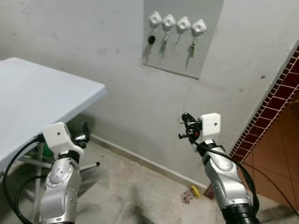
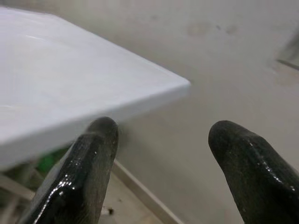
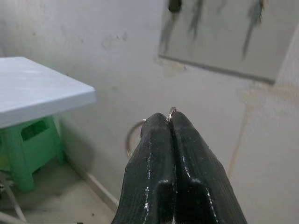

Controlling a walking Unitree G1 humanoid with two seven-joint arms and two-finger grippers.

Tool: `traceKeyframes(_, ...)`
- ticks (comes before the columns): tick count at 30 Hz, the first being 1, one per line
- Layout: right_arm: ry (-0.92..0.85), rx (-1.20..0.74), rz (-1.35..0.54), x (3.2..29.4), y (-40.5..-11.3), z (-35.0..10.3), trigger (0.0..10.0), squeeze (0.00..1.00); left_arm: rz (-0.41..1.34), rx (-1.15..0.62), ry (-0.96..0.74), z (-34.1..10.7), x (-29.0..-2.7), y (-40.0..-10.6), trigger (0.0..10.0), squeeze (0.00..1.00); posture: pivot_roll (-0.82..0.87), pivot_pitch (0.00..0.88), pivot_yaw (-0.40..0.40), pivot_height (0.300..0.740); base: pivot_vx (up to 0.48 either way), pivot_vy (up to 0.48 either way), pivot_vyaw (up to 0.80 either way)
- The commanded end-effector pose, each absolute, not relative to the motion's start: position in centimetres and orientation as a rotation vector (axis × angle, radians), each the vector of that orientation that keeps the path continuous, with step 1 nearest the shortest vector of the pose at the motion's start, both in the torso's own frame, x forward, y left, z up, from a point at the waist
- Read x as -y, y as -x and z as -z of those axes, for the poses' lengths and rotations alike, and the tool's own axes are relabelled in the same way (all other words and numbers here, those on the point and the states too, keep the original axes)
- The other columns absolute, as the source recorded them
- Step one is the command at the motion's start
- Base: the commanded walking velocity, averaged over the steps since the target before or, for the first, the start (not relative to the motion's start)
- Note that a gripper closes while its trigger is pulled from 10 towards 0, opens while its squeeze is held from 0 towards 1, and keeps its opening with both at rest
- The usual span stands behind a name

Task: Hang keys on a hook

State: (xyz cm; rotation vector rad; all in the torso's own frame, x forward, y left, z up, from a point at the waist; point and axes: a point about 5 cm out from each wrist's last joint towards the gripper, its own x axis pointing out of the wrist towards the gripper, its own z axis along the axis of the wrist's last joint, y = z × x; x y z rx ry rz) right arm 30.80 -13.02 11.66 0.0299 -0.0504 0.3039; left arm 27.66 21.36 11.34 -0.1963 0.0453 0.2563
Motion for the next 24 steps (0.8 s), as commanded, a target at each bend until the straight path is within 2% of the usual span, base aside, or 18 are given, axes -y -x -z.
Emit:
traceKeyframes(1, -0.022, 0.062, -0.298, 13.34, -30.9, -12.14, 10.0, 0.0, -0.274, -0.081, 0.204, -10.81, -21.25, -27.48, 10.0, 0.0, -0.06, 0.0, -0.065, 0.74, 0.0, 0.0, 0.0)
traceKeyframes(6, -0.019, 0.062, -0.296, 13.37, -30.87, -12.18, 10.0, 0.0, -0.264, -0.112, 0.199, -10.52, -21.23, -27.55, 10.0, 0.0, -0.07, 0.0, -0.064, 0.74, 0.0, 0.0, 0.0)
traceKeyframes(16, -0.019, 0.055, -0.289, 13.54, -30.58, -12.12, 10.0, 0.0, -0.23, -0.109, 0.231, -10.87, -21.01, -27.52, 10.0, 0.0, -0.07, 0.0, -0.06, 0.74, 0.317, 0.0, 0.0)
traceKeyframes(24, -0.031, 0.039, -0.269, 13.73, -30.31, -11.89, 10.0, 0.0, -0.27, -0.124, 0.187, -10.79, -21.07, -27.42, 10.0, 0.0, -0.08, 0.0, -0.054, 0.74, 0.0, 0.0, 0.0)
